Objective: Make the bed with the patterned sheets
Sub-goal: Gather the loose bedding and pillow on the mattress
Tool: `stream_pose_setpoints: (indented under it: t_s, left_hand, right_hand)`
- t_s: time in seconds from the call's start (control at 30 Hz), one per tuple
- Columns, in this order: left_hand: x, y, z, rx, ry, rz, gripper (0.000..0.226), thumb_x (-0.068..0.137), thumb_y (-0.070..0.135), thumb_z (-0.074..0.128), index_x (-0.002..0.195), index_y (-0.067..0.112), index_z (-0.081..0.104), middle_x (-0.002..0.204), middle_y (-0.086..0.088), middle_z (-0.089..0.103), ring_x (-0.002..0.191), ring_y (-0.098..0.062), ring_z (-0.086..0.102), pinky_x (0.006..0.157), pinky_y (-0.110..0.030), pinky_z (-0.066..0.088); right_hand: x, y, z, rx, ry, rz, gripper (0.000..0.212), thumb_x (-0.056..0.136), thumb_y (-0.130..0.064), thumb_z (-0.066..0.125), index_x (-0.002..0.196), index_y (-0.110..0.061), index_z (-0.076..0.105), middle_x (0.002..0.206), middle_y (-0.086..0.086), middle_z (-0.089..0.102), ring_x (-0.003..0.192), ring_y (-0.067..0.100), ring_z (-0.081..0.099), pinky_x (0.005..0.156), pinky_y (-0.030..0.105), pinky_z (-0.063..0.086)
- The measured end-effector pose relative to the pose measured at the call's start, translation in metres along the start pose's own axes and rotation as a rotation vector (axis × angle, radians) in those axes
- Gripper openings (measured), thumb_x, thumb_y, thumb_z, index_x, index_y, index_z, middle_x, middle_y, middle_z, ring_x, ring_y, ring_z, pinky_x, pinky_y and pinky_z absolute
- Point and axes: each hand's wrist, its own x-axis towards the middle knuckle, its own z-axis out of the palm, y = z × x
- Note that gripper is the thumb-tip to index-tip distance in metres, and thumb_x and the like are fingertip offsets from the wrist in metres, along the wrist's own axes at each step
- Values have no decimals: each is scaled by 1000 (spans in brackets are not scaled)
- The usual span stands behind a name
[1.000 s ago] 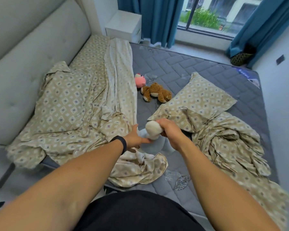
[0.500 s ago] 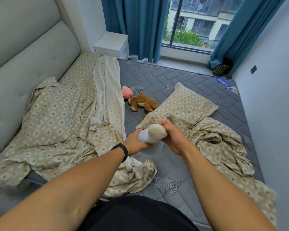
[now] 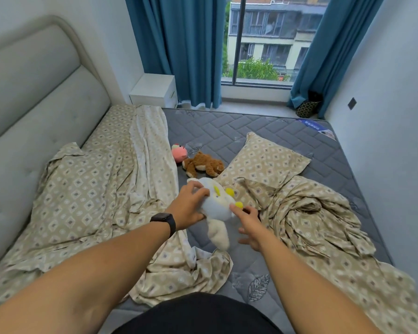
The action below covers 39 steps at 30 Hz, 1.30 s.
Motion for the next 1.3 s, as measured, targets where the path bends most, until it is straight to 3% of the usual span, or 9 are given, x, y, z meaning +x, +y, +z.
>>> stream_pose_setpoints:
  t_s: [0.07, 0.17, 0.33, 0.47, 0.67, 0.83, 0.9, 1.1, 1.3]
  left_hand:
    - [3, 8, -4, -84, -27, -29, 39, 79, 18, 80, 112, 19, 60, 118, -2, 47, 108, -22, 50, 95, -42, 50]
    - [4, 22, 0, -285, -178, -183, 47, 84, 12, 74, 129, 19, 58, 125, 1, 53, 116, -12, 52, 100, -30, 46]
    - [-4, -6, -10, -275, -133, -414, 54, 88, -2, 61, 139, 15, 54, 136, -12, 55, 127, -25, 53, 103, -31, 41]
    - [-23, -46, -29, -274, -126, -563, 48, 93, 3, 60, 139, 17, 53, 128, -9, 56, 110, -23, 55, 92, -29, 44]
    - [-58, -57, 27, -343, -227, -725, 38, 93, 14, 63, 131, 13, 58, 115, -8, 59, 98, -23, 56, 80, -27, 42]
    - [-60, -66, 86, -401, -376, -822, 43, 91, 20, 68, 130, 12, 54, 108, -9, 57, 95, -26, 57, 78, -34, 47]
    - [-54, -72, 102, -425, -391, -840, 46, 90, 20, 70, 131, 9, 53, 108, -11, 58, 91, -26, 55, 72, -30, 42]
    - [-11, -126, 156, -390, -296, -957, 80, 85, 29, 75, 151, 15, 32, 151, -18, 30, 128, -38, 48, 101, -40, 46]
    - [8, -199, 217, -465, -273, -1142, 110, 83, 33, 79, 160, 28, 1, 162, -15, 5, 143, -39, 33, 109, -47, 42]
  right_hand:
    - [9, 0, 4, 222, -46, 37, 83, 79, -62, 77, 143, -29, 34, 135, 1, 53, 114, 31, 61, 82, 47, 57]
    - [11, -13, 34, 169, -218, 16, 48, 92, -53, 66, 132, -26, 60, 123, -1, 69, 105, 24, 67, 79, 41, 56]
    - [30, -27, 69, -153, 85, -54, 23, 103, -20, 47, 117, -12, 63, 104, 10, 59, 84, 25, 53, 78, 35, 42]
    - [34, -13, 62, -322, 80, 7, 17, 102, -14, 43, 89, -12, 54, 79, 8, 49, 74, 25, 47, 77, 38, 41]
    - [52, 24, 71, -447, 19, 100, 38, 104, -17, 45, 136, 2, 55, 107, 9, 49, 98, 24, 47, 93, 44, 48]
    - [59, 39, 86, -354, 18, 223, 9, 100, -17, 50, 101, -11, 57, 86, 7, 47, 78, 22, 44, 74, 38, 40]
    - [66, 44, 87, -320, 37, 225, 13, 99, -18, 53, 108, -12, 59, 93, 8, 52, 76, 21, 46, 71, 35, 40]
    - [121, 57, 96, -466, 75, 85, 31, 101, -19, 52, 130, -12, 61, 127, 7, 62, 102, 21, 57, 89, 35, 47]
    - [181, 81, 108, -537, 65, 55, 30, 100, -25, 52, 127, -19, 62, 125, 0, 64, 112, 21, 60, 99, 40, 49]
